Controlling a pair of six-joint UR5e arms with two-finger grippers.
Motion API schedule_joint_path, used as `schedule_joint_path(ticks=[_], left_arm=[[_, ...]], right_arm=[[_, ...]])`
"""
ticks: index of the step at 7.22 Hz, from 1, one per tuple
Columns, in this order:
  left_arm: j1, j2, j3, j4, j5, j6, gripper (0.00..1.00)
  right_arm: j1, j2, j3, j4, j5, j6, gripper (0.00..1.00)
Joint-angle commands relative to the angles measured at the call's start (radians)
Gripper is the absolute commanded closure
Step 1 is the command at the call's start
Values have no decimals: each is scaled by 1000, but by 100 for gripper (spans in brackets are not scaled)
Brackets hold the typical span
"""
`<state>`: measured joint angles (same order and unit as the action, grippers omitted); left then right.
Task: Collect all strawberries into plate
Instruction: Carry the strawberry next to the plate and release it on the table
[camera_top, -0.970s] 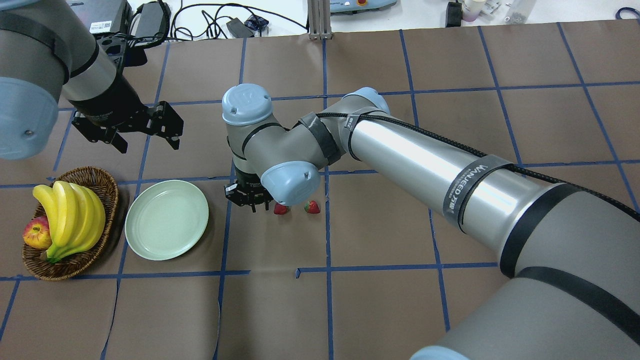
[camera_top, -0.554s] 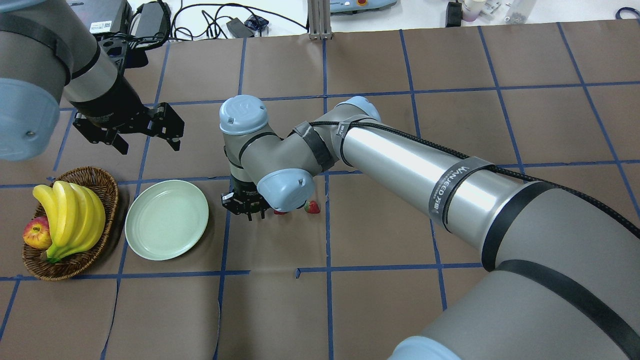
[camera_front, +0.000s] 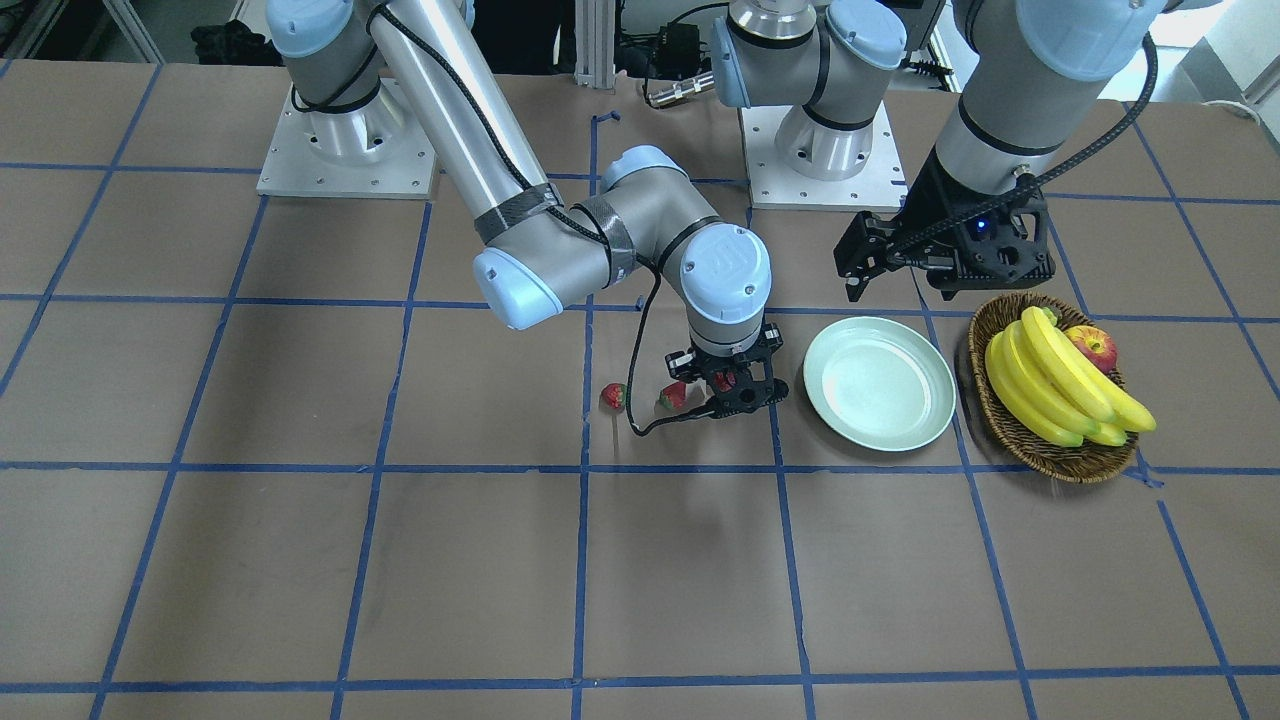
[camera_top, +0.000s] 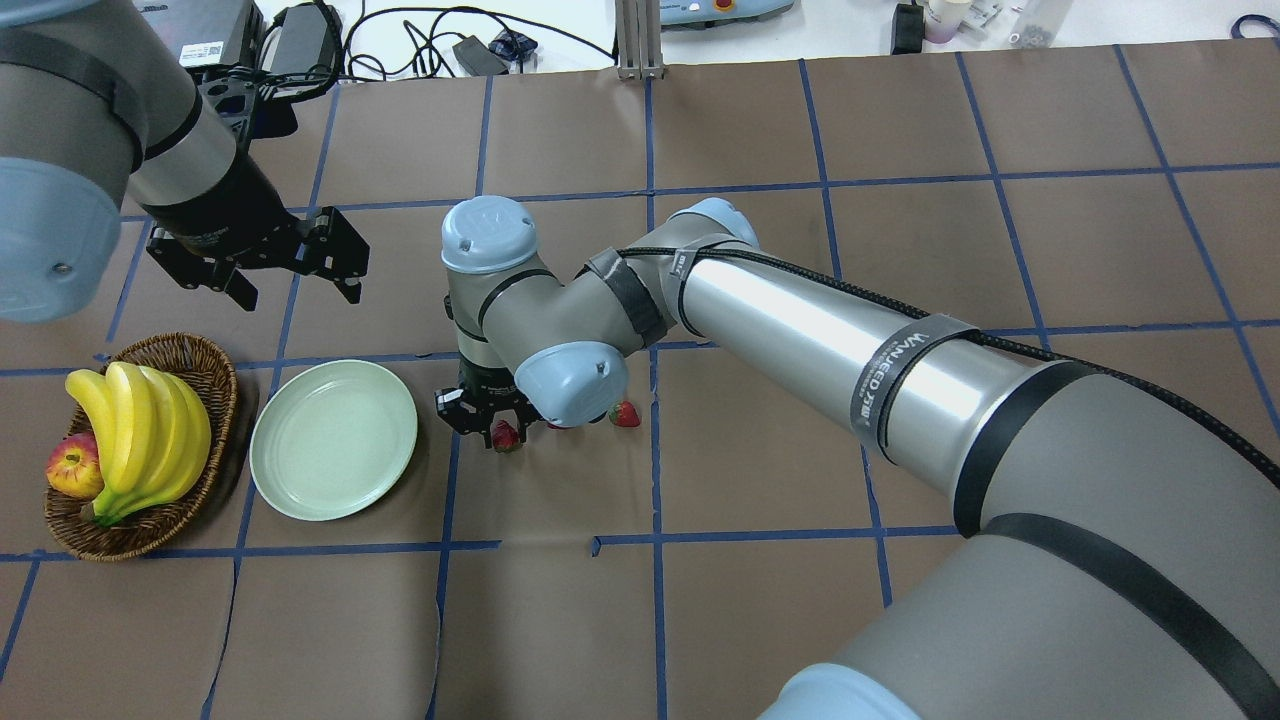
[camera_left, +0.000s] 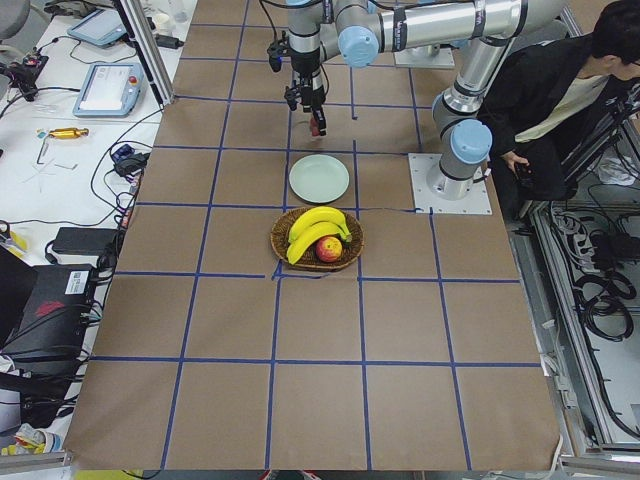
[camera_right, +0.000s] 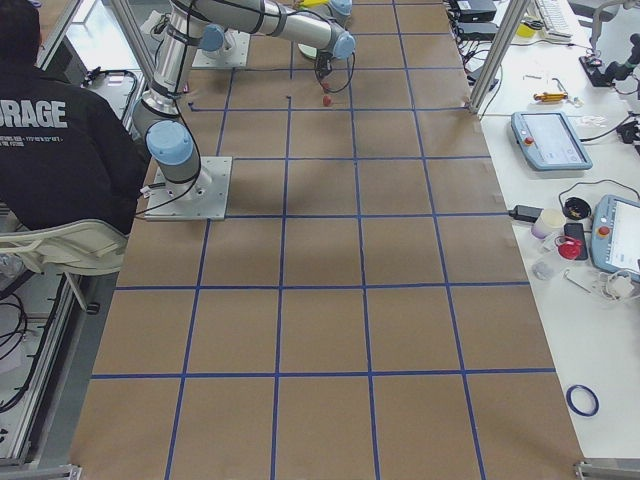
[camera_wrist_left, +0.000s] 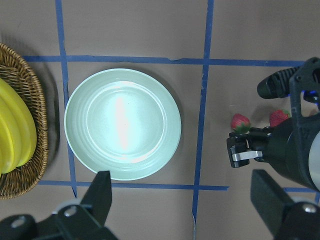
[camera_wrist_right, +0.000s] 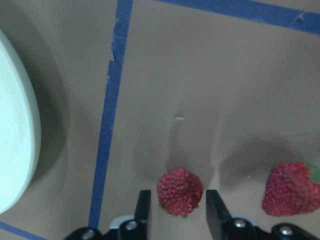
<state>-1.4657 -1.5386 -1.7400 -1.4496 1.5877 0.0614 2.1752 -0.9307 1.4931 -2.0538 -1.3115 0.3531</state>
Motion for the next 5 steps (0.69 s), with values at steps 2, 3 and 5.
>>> schedule_joint_path(ticks=[2,3,5], left_arm=[[1,0,-1,-2,0,0,0],[1,0,-1,-2,0,0,0],[-2,0,-1,0,-2,0,0]], right_arm=[[-1,-20,-4,3,-14,6,18],[-2,-63,1,12,-31,6,1],[-17,-115,-4,56,-92,-2,0]])
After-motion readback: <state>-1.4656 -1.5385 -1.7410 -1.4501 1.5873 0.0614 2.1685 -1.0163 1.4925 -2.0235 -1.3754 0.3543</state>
